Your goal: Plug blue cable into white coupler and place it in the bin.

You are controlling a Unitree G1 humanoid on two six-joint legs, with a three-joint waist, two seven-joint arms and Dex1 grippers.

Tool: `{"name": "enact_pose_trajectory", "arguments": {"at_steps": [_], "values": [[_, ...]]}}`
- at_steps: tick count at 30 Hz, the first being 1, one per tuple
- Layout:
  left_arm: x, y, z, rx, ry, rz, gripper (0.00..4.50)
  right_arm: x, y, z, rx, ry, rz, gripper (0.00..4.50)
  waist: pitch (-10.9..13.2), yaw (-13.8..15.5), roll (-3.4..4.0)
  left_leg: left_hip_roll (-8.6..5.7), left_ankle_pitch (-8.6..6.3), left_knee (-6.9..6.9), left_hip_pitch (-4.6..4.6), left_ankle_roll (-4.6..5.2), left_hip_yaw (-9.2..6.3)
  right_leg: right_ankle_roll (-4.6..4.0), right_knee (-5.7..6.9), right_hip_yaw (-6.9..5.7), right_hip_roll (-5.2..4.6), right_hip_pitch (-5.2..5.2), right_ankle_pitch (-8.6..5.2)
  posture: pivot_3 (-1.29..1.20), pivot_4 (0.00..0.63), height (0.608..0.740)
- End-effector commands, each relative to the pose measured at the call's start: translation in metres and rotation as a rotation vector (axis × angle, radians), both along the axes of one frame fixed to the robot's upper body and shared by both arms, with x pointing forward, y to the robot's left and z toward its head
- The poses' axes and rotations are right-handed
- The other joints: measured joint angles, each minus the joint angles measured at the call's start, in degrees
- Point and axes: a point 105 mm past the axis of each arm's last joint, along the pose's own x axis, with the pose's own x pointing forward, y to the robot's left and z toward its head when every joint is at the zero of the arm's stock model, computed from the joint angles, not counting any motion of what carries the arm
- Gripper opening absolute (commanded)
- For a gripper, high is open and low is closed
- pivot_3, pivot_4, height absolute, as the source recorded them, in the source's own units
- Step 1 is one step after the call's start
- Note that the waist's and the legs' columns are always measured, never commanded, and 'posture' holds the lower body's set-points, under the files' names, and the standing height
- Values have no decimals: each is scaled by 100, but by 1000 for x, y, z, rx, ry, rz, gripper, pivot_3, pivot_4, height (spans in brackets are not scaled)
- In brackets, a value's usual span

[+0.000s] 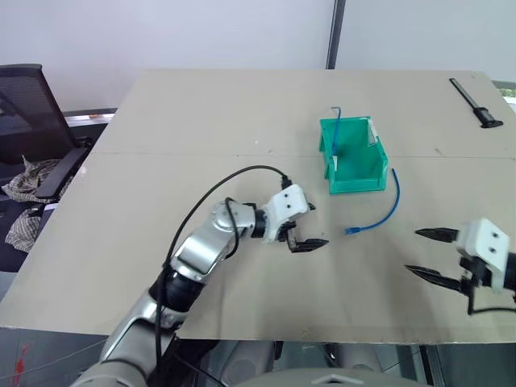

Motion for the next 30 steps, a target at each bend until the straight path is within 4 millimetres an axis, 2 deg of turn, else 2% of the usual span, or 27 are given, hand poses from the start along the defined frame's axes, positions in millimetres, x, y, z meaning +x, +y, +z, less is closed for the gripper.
{"name": "enact_pose_trajectory", "arguments": {"at_steps": [1, 9, 10, 12, 13, 14, 15, 16, 21, 23, 25, 30], "values": [[1, -16, 1, 37, 0, -56, 4500, -14, -1, 12, -19, -108, -23, 3453, 1, -5, -2, 0, 0, 2, 5, 0, 3, 3, 0, 2, 0, 5, 1, 0, 150, 729], [7, -36, -9, 117, -15, -83, 4500, -24, -5, 11, -17, -122, -104, 3453, 1, -92, -2, 3, 0, 4, 21, 1, 6, 8, 0, 4, 2, 16, 3, 0, 150, 729], [7, -39, -11, 122, -11, -84, 4107, -25, -5, 11, -18, -122, -108, 3525, 1, -92, -2, 3, 0, 4, 19, 0, 6, 7, 0, 4, 2, 16, 3, 0, 150, 729], [6, -42, -19, 164, -14, -99, 3973, -25, -5, 11, -18, -123, -115, 3525, 1, -93, -2, 3, 0, 4, 19, 0, 8, 7, -2, 5, 1, 16, 3, 0, 150, 729], [6, -43, -23, 181, -21, -99, 3342, -26, -5, 11, -17, -123, -119, 3525, 1, -89, -2, 2, 0, 4, 18, 1, 8, 7, -2, 5, 0, 16, 3, 0, 150, 729], [5, -45, -27, 191, -15, -108, 3095, -26, -5, 11, -17, -124, -123, 3525, 1, -80, -2, 2, 0, 4, 17, 1, 6, 7, -3, 4, 0, 16, 3, 0, 150, 729], [4, -47, -30, 192, -9, -113, 2531, -27, -5, 11, -17, -124, -128, 3525, 0, -79, -2, 2, 0, 4, 17, 1, 7, 7, -3, 3, -1, 16, 3, 0, 150, 729], [2, -48, -31, 189, -2, -120, 2331, -28, -4, 10, -16, -123, -132, 3525, 0, -75, -2, 2, 0, 4, 18, 1, 6, 7, -3, 3, -1, 16, 3, 0, 150, 729], [2, -46, -32, 172, -3, -134, 23, -29, -2, 5, 6, -98, -170, 3525, -2, -39, -2, 2, 0, 4, 18, 1, 6, 8, -3, 3, -2, 17, 2, 0, 150, 729], [2, -43, -28, 135, -9, -141, 23, -28, 1, 1, 48, -72, -212, 3525, -2, -32, -1, 2, 0, 4, 19, 1, 7, 8, -3, 4, -1, 17, 2, 0, 150, 729], [-1, -42, -14, 32, 0, -160, 23, -24, 7, 2, 179, -31, -281, 3525, -3, -38, -1, 3, 0, 4, 20, 1, 5, 7, -3, 3, -1, 17, 2, 0, 150, 729], [-16, -26, 25, -238, 278, -193, 23, -20, 29, 8, 417, 41, -319, 3525, -1, -41, 0, 5, -3, 4, 14, 6, -1, 6, -1, 2, -2, 12, 3, 0, 150, 729]]}}
